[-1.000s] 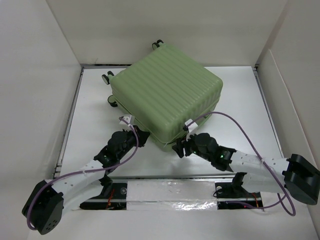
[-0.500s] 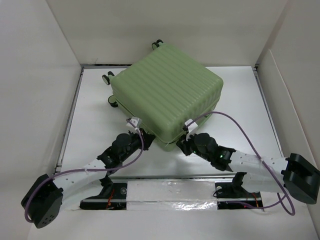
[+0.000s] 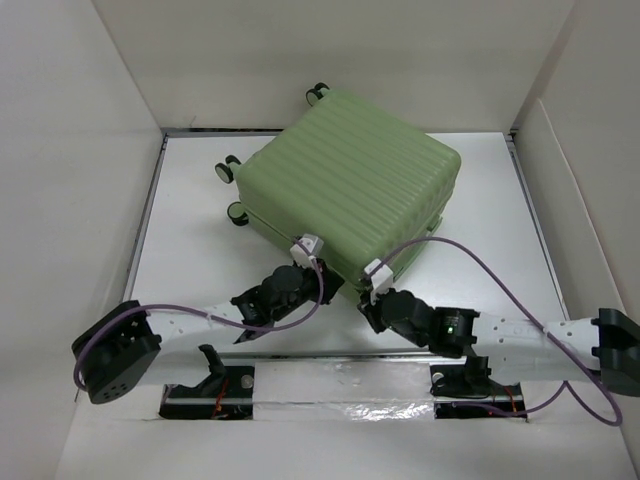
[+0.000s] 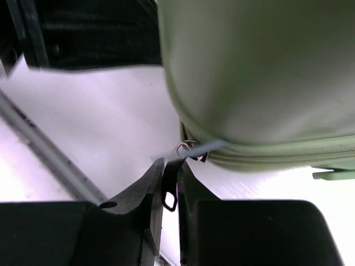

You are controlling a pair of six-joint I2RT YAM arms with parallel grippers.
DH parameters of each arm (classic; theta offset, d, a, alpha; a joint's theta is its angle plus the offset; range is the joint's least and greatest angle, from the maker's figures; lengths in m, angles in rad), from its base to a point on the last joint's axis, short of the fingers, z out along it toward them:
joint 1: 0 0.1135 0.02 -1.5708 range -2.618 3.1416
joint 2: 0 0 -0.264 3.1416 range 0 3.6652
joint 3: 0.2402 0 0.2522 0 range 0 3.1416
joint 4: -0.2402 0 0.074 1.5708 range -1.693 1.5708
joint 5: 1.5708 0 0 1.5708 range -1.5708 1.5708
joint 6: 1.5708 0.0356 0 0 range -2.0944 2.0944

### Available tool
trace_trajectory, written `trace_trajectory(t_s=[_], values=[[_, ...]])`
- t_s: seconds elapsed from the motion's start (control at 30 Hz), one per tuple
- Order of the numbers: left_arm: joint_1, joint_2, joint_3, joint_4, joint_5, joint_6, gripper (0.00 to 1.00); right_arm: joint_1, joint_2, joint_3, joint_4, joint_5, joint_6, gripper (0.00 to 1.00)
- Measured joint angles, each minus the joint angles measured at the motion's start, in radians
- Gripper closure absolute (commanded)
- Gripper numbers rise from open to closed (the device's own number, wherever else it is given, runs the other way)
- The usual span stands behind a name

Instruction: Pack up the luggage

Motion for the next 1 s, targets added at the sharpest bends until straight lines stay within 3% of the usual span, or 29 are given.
trace_trajectory(t_s=[0.13,0.17,0.2,0.23,0.33,0.37,0.43,0.53,0.7,0.77,0.8,0.87,1.0], values=[[-0.045,0.095,0.082,-0.014,-0.054,-0.005,0.99,0.045,0.063,0.033,-0.016,0.143,0.011,1.00],[-0.051,0.114,0.100,-0.014,-0.061,-0.005,0.93,0.047,0.085,0.038,-0.008,0.187,0.013,1.00],[-0.055,0.130,0.116,-0.019,-0.065,-0.004,0.83,0.049,0.103,0.037,0.013,0.225,0.019,1.00],[-0.056,0.136,0.127,-0.023,-0.063,-0.006,0.59,0.052,0.121,0.033,0.038,0.257,0.023,1.00],[-0.061,0.089,0.142,-0.077,-0.045,-0.010,0.25,0.059,0.154,-0.002,0.161,0.328,0.052,1.00],[-0.046,0.052,0.142,-0.117,-0.042,-0.016,0.20,0.064,0.154,-0.026,0.216,0.326,0.062,1.00],[0.008,-0.032,0.143,-0.190,-0.053,-0.039,0.14,0.068,0.154,-0.055,0.289,0.315,0.082,1.00],[0.122,-0.205,0.171,-0.329,-0.081,-0.081,0.14,0.071,0.153,-0.067,0.334,0.288,0.103,1.00],[0.406,-0.336,0.325,-0.421,-0.105,-0.154,0.09,0.080,0.153,-0.067,0.364,0.228,0.106,1.00],[0.535,-0.307,0.383,-0.431,-0.072,-0.172,0.09,0.085,0.153,-0.067,0.377,0.210,0.106,1.00],[0.668,-0.262,0.441,-0.436,-0.047,-0.182,0.09,0.087,0.153,-0.067,0.382,0.203,0.106,1.00],[0.817,-0.145,0.537,-0.437,0.017,-0.194,0.09,0.091,0.153,-0.067,0.387,0.193,0.105,1.00],[0.914,0.159,0.759,-0.483,0.122,-0.189,0.09,0.091,0.138,-0.068,0.386,0.185,0.104,1.00]])
